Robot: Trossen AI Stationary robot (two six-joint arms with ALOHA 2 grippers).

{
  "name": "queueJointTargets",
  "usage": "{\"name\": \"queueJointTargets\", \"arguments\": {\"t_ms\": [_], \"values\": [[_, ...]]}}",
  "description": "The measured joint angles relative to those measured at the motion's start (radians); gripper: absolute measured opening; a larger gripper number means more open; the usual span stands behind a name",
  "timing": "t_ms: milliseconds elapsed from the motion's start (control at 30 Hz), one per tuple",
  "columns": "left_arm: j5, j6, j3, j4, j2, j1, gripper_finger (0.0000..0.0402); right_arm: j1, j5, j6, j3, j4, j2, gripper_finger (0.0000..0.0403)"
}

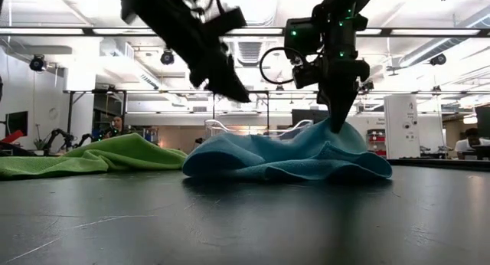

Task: Fold microfiber towels
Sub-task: Fold the blue microfiber cloth

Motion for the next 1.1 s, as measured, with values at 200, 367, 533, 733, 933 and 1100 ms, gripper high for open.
{"name": "queueJointTargets", "arguments": {"t_ms": [200,367,533,733,933,1100], "values": [[0.050,-0.143,0.007,0.036,-0.015,-0.081,0.0200,-0.003,0.001,-0.013,-0.026,0.069,0.000,0.0009],[0.129,-0.225,0.000,0.068,-0.004,-0.140,0.0200,-0.002,0.001,-0.008,-0.028,0.105,0.000,0.0009],[0.131,-0.227,-0.014,0.059,-0.002,-0.182,0.0200,-0.002,0.001,0.032,-0.029,0.104,0.000,0.0009],[0.126,-0.263,-0.016,0.071,0.050,-0.186,0.0200,-0.002,0.000,0.025,-0.029,0.103,0.000,0.0009],[0.124,-0.270,-0.001,0.090,0.150,-0.178,0.0200,-0.002,0.000,0.025,-0.032,0.102,0.000,0.0009],[0.124,-0.272,0.011,0.051,0.166,-0.175,0.0200,-0.002,0.000,0.013,-0.033,0.101,0.000,0.0009]]}}
